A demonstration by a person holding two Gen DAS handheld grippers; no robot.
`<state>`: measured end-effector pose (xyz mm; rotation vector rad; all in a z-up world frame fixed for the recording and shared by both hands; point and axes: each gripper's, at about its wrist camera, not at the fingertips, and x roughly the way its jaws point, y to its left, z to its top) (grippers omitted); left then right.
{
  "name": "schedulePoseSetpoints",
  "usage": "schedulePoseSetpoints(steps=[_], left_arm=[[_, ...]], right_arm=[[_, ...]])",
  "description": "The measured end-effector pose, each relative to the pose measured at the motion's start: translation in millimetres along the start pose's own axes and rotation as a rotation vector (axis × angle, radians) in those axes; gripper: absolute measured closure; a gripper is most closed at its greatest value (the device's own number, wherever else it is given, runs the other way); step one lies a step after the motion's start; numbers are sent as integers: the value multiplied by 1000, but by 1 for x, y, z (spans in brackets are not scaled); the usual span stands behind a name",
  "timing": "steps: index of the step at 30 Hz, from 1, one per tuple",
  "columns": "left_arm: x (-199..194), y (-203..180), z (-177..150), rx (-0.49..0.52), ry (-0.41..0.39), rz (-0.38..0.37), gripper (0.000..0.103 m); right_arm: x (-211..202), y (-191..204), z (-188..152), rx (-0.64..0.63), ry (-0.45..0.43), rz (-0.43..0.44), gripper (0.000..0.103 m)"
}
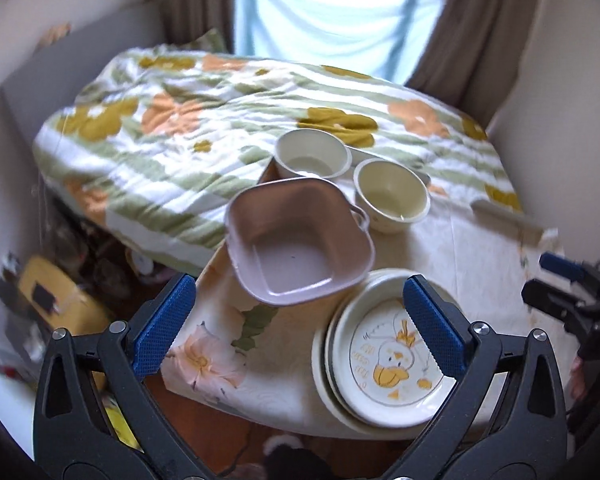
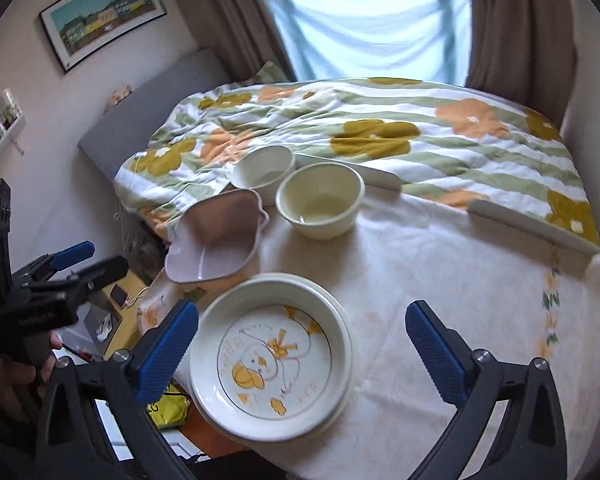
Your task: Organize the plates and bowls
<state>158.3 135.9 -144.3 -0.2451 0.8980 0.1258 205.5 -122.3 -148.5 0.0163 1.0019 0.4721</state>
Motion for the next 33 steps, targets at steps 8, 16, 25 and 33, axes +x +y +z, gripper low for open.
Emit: schedulePoseSetpoints(steps=[8, 16, 25, 33], left_arm=[[66, 48, 7, -165, 135, -26, 1], [132, 62, 1, -209, 263, -39, 21], [169, 67, 15, -170, 321, -28, 64], [172, 69, 16, -145, 325, -29, 87]], right_arm=[[78, 23, 37, -17, 101, 102, 0], [176, 36, 49, -54, 309, 145, 47], [213, 35, 56, -34, 364, 139, 71], [212, 34, 59, -47, 351, 99, 89]])
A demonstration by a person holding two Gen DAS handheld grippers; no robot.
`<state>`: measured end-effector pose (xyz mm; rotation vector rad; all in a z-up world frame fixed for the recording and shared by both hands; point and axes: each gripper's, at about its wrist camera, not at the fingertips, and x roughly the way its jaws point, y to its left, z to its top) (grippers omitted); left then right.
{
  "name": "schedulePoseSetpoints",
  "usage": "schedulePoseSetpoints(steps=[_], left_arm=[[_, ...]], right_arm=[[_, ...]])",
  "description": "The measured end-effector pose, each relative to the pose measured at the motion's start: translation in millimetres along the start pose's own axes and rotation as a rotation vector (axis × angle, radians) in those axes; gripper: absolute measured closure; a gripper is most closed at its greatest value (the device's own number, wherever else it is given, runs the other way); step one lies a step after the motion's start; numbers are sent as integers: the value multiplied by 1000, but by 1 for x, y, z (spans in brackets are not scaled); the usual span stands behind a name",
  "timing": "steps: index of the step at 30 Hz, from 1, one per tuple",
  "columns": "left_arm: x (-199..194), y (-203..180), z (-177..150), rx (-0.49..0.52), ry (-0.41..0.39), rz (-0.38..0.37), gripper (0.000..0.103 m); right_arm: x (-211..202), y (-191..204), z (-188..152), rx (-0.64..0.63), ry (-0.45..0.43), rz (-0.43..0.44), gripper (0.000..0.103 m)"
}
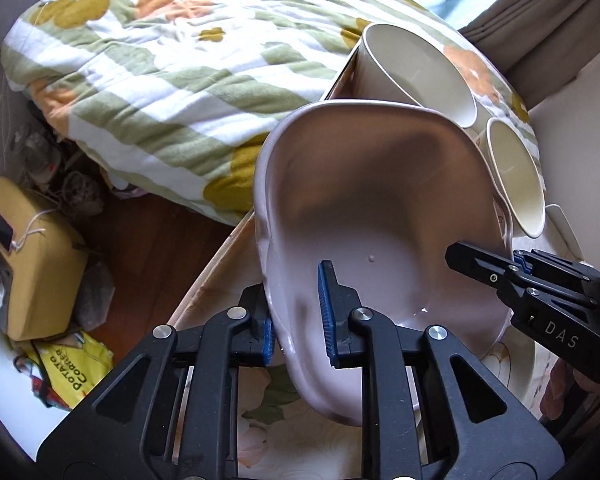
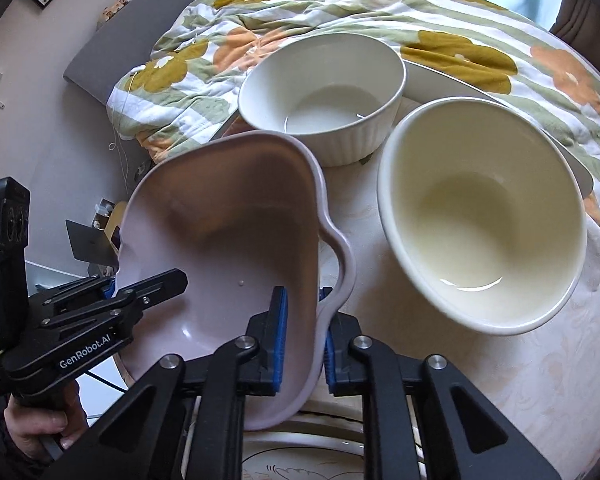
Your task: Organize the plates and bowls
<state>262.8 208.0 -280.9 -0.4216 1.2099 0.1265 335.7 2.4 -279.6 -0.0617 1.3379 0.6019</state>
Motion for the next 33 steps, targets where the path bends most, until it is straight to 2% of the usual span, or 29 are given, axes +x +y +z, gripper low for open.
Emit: schedulePoseSetpoints(steps=[8, 16, 26, 33], left_arm=[[-39, -15, -7, 47, -96, 44, 87], [-111, -62, -42, 105, -205, 57, 87], [-163, -177, -121, 264, -251, -31, 87], [-145, -271, -176, 393, -190, -161, 87]], right_arm=[[-30, 8, -11, -22, -75, 16, 89], [-104, 11, -54, -27, -198, 36, 89], [-214, -44, -168, 106, -337, -20, 89], [-257, -100, -247, 241, -377, -138, 89]])
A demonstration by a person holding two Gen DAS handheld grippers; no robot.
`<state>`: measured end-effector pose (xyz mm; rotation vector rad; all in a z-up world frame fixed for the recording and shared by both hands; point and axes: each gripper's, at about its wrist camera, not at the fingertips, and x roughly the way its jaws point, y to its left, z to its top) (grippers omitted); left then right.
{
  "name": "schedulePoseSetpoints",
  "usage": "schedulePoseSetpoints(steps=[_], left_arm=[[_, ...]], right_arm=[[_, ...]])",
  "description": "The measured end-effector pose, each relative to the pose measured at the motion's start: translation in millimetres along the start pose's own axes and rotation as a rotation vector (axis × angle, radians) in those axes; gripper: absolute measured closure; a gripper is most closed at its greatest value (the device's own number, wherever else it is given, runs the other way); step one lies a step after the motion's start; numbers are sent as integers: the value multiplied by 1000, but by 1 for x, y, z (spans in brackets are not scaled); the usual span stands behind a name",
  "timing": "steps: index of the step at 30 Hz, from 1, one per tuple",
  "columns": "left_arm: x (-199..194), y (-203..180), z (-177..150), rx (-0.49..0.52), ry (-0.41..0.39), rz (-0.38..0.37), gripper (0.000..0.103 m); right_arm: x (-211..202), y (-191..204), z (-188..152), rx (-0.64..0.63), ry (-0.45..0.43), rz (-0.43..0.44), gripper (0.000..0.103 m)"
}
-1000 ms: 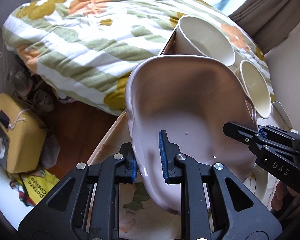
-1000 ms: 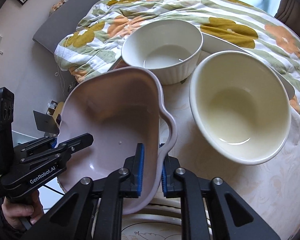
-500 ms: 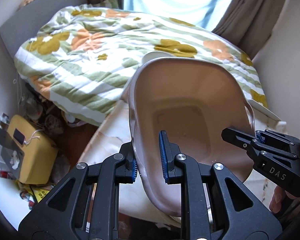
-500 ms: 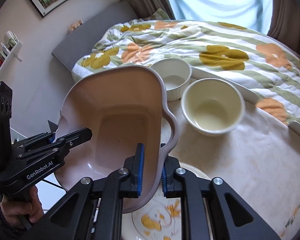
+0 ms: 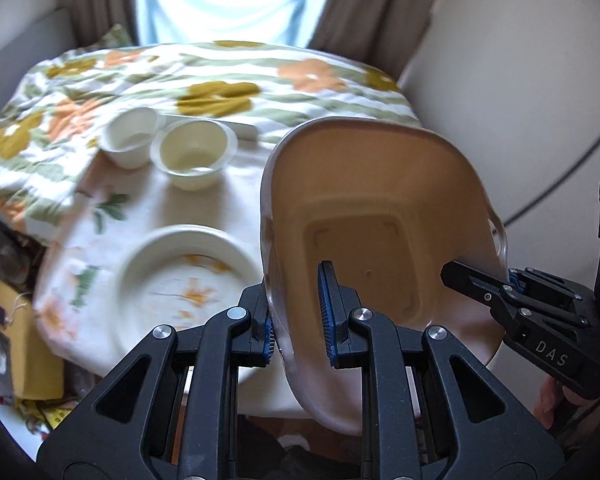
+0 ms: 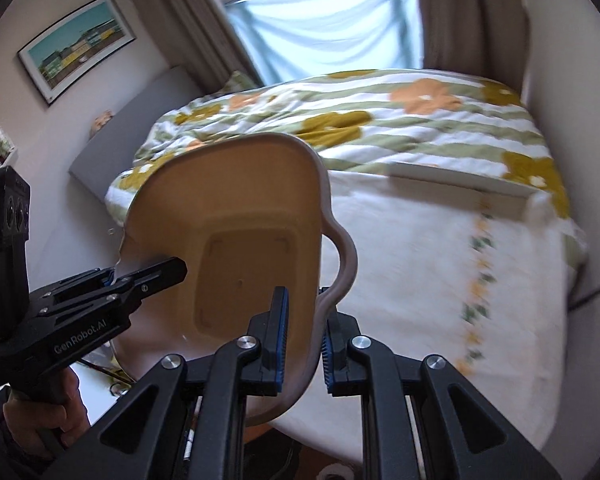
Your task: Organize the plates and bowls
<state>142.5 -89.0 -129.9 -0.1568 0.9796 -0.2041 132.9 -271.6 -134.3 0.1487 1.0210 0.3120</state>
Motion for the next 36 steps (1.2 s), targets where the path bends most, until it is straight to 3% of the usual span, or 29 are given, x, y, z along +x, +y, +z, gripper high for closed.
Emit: schedulePoseSetpoints(steps=[5, 12, 24, 32, 36], left_arm=[[48, -66, -15, 89, 93, -83, 87], [123, -111, -37, 163, 198, -122, 87], [183, -114, -48, 191, 257, -105, 87], [190, -118, -42, 215, 246, -80, 87], [190, -119, -42, 228, 248, -69, 80]], right_arm=[[-9, -56, -23, 124, 20, -86, 89], [13, -113, -51, 235, 62, -153, 89], [37, -142, -77, 290, 74, -148, 89], [43, -150, -82, 313, 76, -134, 89], [44, -155, -83, 348, 69, -119, 89]])
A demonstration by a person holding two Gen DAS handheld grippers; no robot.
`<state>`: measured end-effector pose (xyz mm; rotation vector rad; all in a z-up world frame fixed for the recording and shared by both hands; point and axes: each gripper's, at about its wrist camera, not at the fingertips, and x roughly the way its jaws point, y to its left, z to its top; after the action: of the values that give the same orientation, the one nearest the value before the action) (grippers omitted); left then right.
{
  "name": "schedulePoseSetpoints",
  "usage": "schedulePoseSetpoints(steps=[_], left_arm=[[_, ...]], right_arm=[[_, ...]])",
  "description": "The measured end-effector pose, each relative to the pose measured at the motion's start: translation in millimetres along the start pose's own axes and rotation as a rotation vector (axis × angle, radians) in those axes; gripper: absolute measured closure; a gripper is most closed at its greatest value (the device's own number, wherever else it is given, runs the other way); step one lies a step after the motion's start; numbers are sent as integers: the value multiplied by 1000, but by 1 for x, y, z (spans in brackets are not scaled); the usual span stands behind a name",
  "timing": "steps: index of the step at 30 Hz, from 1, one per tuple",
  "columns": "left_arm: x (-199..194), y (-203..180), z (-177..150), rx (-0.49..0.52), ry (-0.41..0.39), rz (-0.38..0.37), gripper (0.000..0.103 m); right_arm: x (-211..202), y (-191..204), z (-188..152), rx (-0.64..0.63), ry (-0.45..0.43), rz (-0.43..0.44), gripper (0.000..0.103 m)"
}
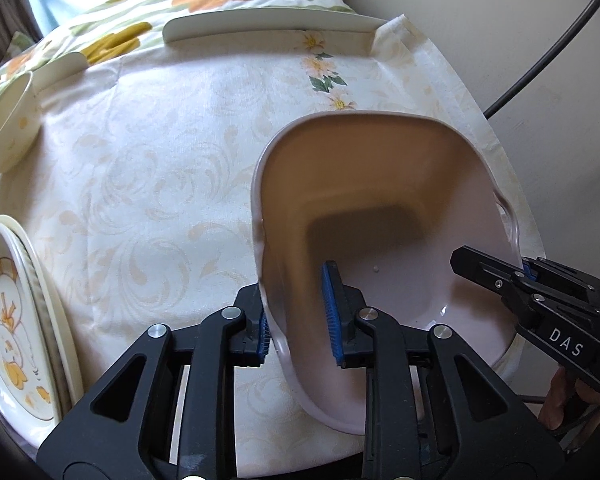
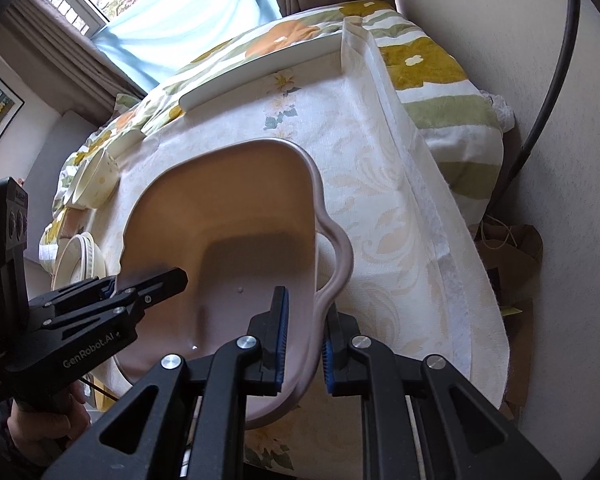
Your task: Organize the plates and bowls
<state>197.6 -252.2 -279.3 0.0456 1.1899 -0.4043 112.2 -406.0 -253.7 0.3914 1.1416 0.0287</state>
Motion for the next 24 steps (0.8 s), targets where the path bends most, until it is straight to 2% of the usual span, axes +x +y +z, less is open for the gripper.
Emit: schedulePoseSetpoints(steps=[2, 4, 5, 6, 7, 8, 9, 17, 24], left_arm=[[2, -2, 0, 13, 1, 13, 69], [0, -3, -1, 22, -10, 32, 42], [-1, -3, -1, 25, -18, 36, 39], [-1, -3, -1, 28, -22, 37, 38], [-1, -3, -1, 30, -20, 39, 38], [-1, -3, -1, 33, -17, 42, 38], [0, -2, -1, 35, -15, 46, 38], [-9, -1, -4, 38, -20, 49, 38], [-48, -6, -9, 48, -74, 80, 38]], right_arm=[[1, -2, 1, 24, 2, 11, 89], [2, -5, 2, 50, 5, 20, 89], [1, -6, 2, 64, 1, 24, 87], [1, -8, 2, 79, -5, 28, 83], [1, -10, 2, 97, -10, 32, 67], [0, -12, 2, 114, -17, 38, 47], [-1, -15, 2, 136, -26, 55, 42], [-17, -12, 2, 146, -52, 49, 42], [-58, 7, 0, 68, -116, -22, 42]])
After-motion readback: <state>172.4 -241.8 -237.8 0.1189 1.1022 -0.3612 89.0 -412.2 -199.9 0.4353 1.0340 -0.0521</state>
